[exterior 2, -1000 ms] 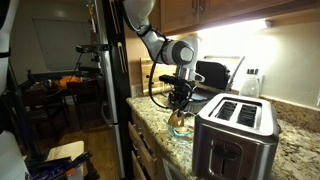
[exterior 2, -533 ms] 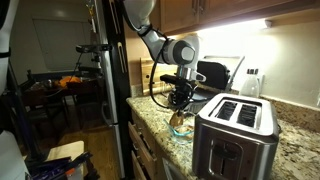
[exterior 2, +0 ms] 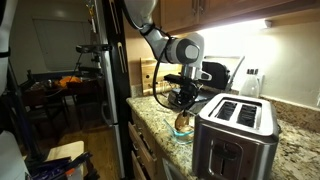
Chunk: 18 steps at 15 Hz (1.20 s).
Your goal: Put one slice of bread inside the toaster
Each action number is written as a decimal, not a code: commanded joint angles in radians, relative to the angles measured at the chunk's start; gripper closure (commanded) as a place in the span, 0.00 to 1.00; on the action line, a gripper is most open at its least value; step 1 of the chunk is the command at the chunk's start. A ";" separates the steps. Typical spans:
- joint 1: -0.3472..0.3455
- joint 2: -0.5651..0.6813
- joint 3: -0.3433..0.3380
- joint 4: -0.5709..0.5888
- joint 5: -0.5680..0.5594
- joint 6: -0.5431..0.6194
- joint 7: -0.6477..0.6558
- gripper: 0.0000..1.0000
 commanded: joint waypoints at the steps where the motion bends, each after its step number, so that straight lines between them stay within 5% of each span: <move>1: -0.002 -0.076 -0.015 -0.059 -0.005 0.042 0.030 0.92; 18: -0.022 -0.281 -0.044 -0.195 -0.013 0.139 0.055 0.92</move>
